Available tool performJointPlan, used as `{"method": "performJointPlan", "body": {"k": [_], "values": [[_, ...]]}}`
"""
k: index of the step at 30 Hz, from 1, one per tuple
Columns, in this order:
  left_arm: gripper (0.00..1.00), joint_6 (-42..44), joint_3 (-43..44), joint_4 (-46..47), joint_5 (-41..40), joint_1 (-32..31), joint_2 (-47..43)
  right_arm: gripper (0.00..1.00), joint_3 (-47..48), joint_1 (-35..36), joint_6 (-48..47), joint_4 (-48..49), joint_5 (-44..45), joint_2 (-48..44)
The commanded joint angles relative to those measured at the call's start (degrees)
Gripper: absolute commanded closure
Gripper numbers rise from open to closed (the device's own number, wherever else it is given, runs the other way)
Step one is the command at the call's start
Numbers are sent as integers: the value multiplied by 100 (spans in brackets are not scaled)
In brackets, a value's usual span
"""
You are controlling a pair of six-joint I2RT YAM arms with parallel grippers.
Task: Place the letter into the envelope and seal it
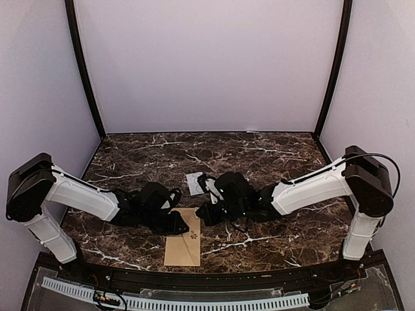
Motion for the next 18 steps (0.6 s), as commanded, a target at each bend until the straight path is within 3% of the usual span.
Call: {"method": "performJointPlan", "body": {"k": [1, 18], "values": [[87, 4, -235, -382, 174, -18, 359, 100, 74, 42, 69, 99, -85, 31], [94, -6, -231, -159, 349, -31, 597, 100, 102, 283, 241, -375, -184, 181]]}}
